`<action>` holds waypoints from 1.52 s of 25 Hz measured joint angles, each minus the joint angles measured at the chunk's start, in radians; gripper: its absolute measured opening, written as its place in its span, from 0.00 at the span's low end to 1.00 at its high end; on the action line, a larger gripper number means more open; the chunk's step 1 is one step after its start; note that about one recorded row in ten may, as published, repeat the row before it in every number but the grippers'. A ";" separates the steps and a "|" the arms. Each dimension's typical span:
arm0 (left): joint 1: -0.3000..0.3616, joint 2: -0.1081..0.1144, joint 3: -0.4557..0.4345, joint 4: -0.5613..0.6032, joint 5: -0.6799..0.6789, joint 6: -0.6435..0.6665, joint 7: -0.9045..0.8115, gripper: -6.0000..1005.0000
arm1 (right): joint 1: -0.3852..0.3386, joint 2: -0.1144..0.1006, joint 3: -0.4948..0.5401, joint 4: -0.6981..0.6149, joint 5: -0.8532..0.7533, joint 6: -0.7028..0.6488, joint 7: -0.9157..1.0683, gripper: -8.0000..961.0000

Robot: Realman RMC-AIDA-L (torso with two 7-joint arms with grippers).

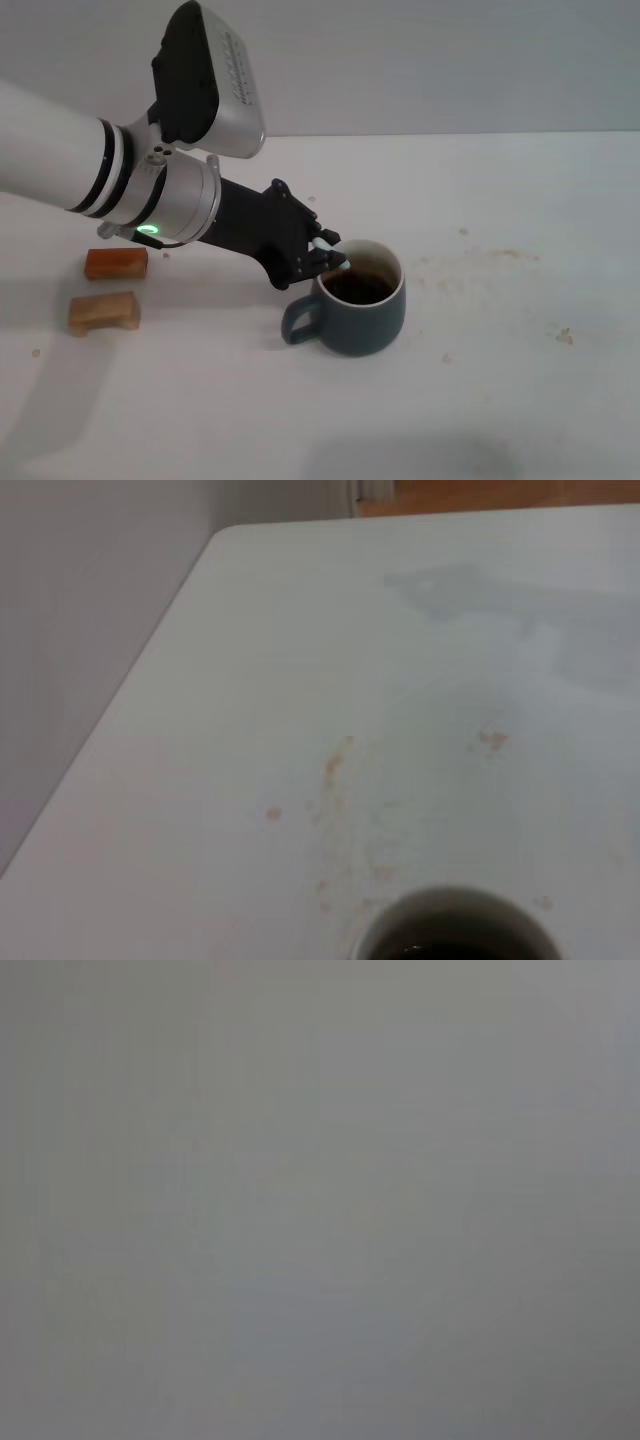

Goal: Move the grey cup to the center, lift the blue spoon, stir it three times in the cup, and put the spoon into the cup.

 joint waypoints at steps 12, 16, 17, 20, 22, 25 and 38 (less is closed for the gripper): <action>0.098 0.004 -0.081 -0.044 0.002 -0.001 0.023 0.23 | 0.004 0.001 -0.014 -0.001 0.018 -0.017 -0.031 0.02; 0.136 0.002 -0.081 -0.068 -0.011 -0.002 0.016 0.25 | 0.008 0.000 -0.012 -0.002 0.020 -0.018 -0.031 0.02; 0.141 0.002 -0.081 -0.069 -0.015 -0.004 0.015 0.25 | 0.008 0.000 -0.012 -0.002 0.020 -0.018 -0.031 0.02; 0.152 0.001 -0.081 -0.075 -0.024 -0.024 0.011 0.26 | 0.009 0.000 -0.008 -0.002 0.020 -0.018 -0.031 0.02; 0.154 0.001 -0.081 -0.084 -0.026 -0.043 0.004 0.26 | 0.010 0.000 -0.008 -0.002 0.020 -0.019 -0.031 0.02; 0.161 0.000 -0.082 -0.120 -0.031 -0.058 -0.020 0.27 | 0.010 0.000 -0.006 -0.002 0.020 -0.025 -0.031 0.02; 0.215 -0.001 -0.097 -0.166 -0.106 0.124 -0.047 0.37 | 0.009 0.000 0.005 -0.031 0.052 -0.078 -0.030 0.02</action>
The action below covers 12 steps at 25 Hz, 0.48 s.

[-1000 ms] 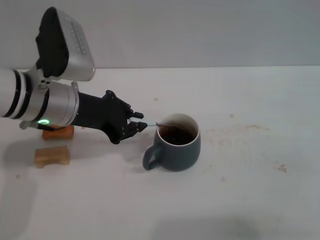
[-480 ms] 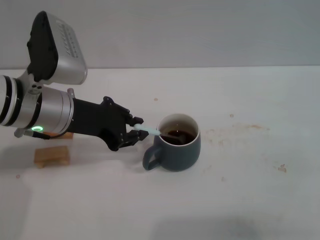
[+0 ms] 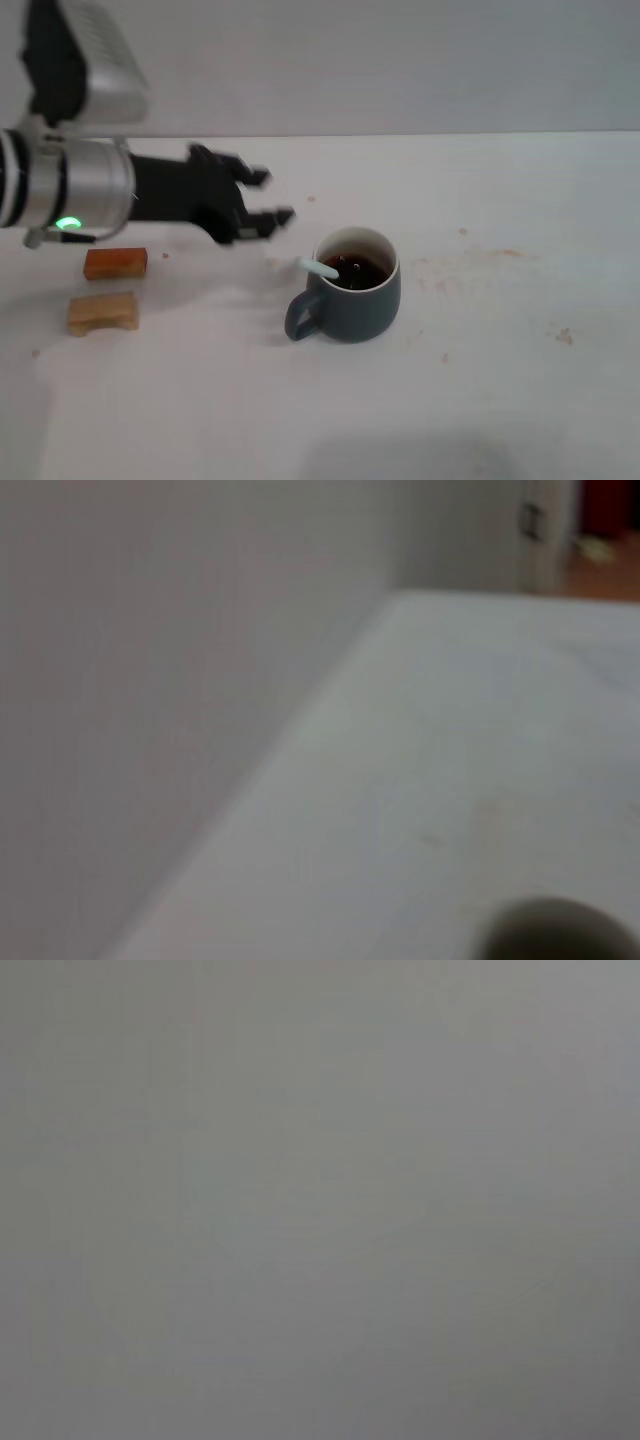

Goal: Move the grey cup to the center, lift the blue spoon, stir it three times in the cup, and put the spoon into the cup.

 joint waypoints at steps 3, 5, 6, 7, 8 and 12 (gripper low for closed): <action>0.040 0.000 -0.049 -0.002 -0.085 0.092 0.036 0.47 | 0.005 0.000 0.009 -0.017 0.029 -0.034 0.001 0.02; 0.083 -0.001 -0.121 0.014 -0.226 0.187 0.099 0.53 | 0.023 -0.002 0.027 -0.049 0.081 -0.089 0.010 0.02; 0.083 -0.001 -0.121 0.014 -0.226 0.187 0.099 0.55 | 0.023 -0.002 0.027 -0.049 0.081 -0.089 0.010 0.02; 0.106 -0.001 -0.159 0.036 -0.340 0.233 0.160 0.56 | 0.035 -0.002 0.034 -0.066 0.108 -0.110 0.012 0.02; 0.114 -0.001 -0.179 0.051 -0.390 0.249 0.192 0.58 | 0.063 -0.003 0.058 -0.105 0.154 -0.141 0.029 0.02; 0.138 -0.002 -0.303 0.185 -0.728 0.308 0.438 0.61 | 0.119 -0.008 0.113 -0.190 0.183 -0.152 0.133 0.02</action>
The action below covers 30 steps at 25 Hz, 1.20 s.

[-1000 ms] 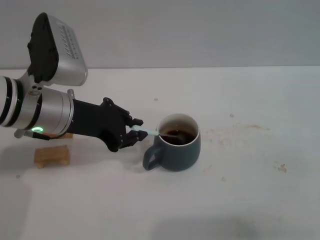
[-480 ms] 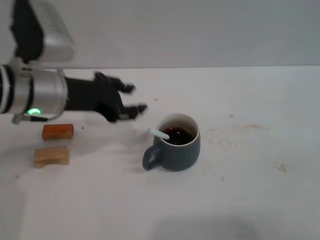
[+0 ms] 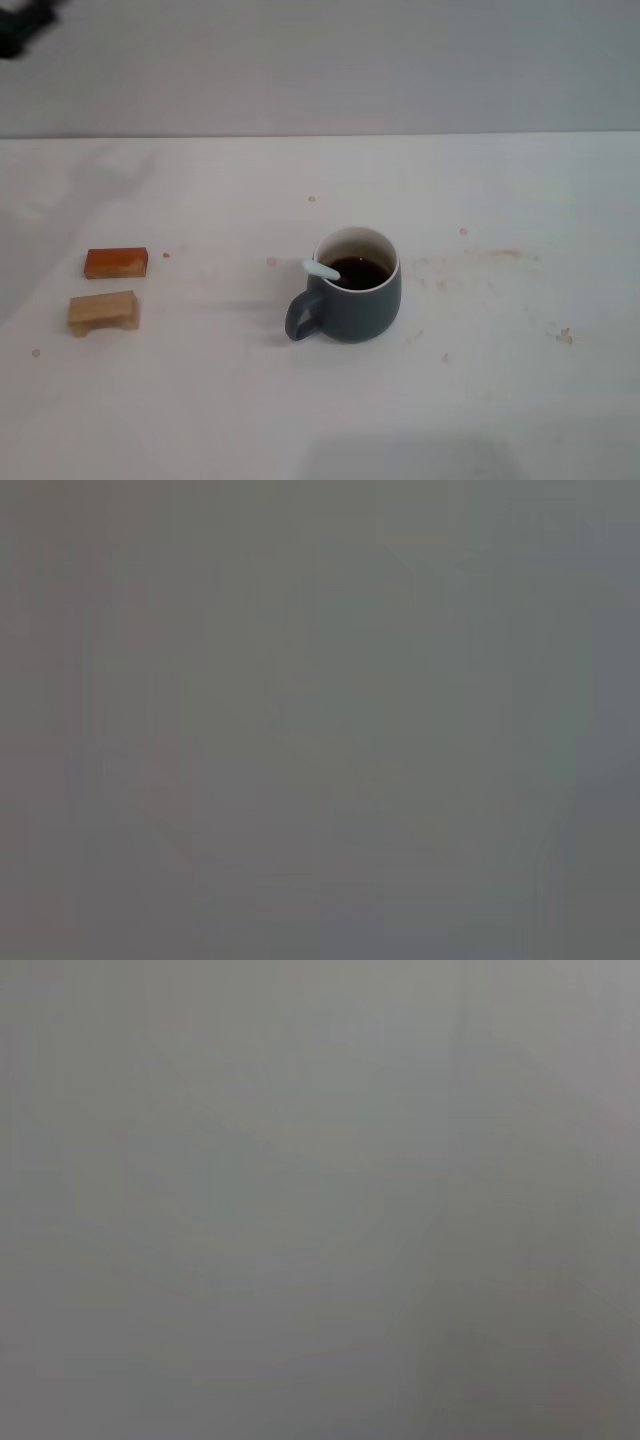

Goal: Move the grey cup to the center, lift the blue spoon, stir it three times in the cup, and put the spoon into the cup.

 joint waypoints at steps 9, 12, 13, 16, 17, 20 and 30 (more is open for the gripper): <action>-0.052 0.006 -0.245 0.408 -0.500 -0.053 0.588 0.61 | 0.244 -0.058 0.188 -0.373 -0.055 0.122 0.393 0.02; -0.073 0.010 -0.328 0.484 -0.511 -0.064 0.647 0.61 | 0.320 -0.110 0.195 -0.513 -0.178 0.153 0.639 0.02; -0.082 0.018 -0.382 0.538 -0.511 -0.067 0.678 0.61 | 0.367 -0.132 0.202 -0.592 -0.259 0.157 0.756 0.02; -0.085 0.025 -0.410 0.577 -0.514 -0.067 0.714 0.61 | 0.409 -0.144 0.206 -0.656 -0.340 0.157 0.820 0.02; -0.085 0.029 -0.427 0.598 -0.516 -0.068 0.735 0.61 | 0.426 -0.149 0.207 -0.676 -0.393 0.157 0.837 0.02; -0.084 0.033 -0.453 0.637 -0.517 -0.068 0.787 0.61 | 0.461 -0.157 0.209 -0.710 -0.509 0.162 0.880 0.02; -0.100 0.084 -0.568 0.773 -0.521 -0.043 0.916 0.61 | 0.509 -0.155 0.292 -0.786 -0.665 0.150 0.991 0.02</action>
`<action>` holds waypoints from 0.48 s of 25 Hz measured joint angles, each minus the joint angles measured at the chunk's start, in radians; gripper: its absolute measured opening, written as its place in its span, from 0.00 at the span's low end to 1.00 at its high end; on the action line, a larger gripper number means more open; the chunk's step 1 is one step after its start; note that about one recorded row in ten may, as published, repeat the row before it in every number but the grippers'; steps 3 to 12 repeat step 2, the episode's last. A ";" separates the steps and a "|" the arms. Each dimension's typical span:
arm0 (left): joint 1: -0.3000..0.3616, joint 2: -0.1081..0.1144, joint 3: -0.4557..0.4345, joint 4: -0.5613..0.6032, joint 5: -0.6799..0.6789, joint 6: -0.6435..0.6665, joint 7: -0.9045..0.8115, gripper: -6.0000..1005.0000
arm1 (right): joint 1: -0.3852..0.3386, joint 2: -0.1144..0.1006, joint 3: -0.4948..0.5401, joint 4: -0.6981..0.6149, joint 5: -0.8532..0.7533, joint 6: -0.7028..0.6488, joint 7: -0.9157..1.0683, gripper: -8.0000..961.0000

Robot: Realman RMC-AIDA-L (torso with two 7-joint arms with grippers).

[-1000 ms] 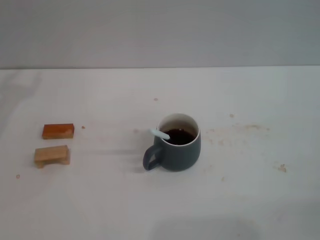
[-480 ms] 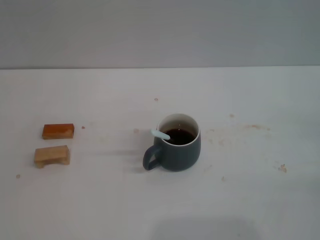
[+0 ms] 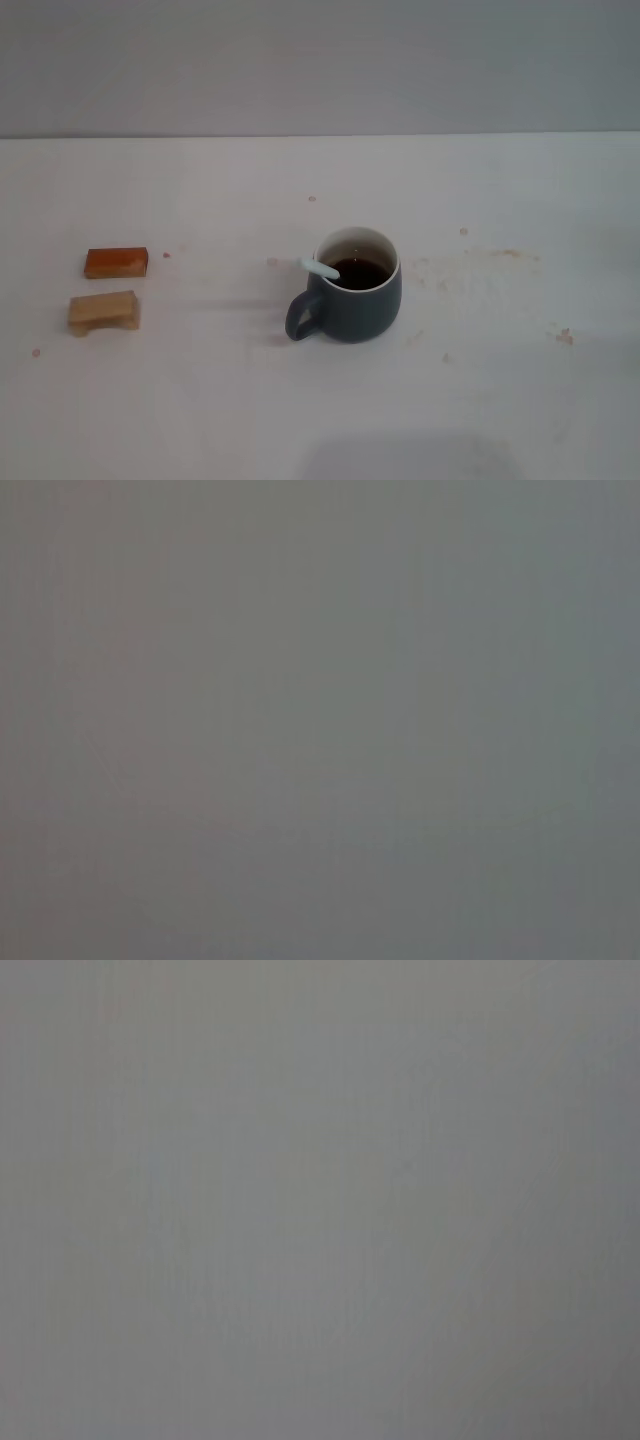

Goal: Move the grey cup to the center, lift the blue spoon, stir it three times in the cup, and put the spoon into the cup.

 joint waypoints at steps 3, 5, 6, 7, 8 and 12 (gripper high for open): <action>-0.010 0.008 -0.011 0.034 -0.001 0.001 0.033 0.61 | 0.001 -0.002 0.000 -0.005 -0.019 -0.001 0.002 0.02; -0.010 0.008 -0.011 0.034 -0.001 0.001 0.033 0.61 | 0.001 -0.002 0.000 -0.005 -0.019 -0.001 0.002 0.02; -0.010 0.008 -0.011 0.034 -0.001 0.001 0.033 0.61 | 0.001 -0.002 0.000 -0.005 -0.019 -0.001 0.002 0.02; -0.010 0.008 -0.011 0.034 -0.001 0.001 0.033 0.61 | 0.001 -0.002 0.000 -0.005 -0.019 -0.001 0.002 0.02; -0.010 0.008 -0.011 0.034 -0.001 0.001 0.033 0.61 | 0.001 -0.002 0.000 -0.005 -0.019 -0.001 0.002 0.02; -0.010 0.008 -0.011 0.034 -0.001 0.001 0.033 0.61 | 0.001 -0.002 0.000 -0.005 -0.019 -0.001 0.002 0.02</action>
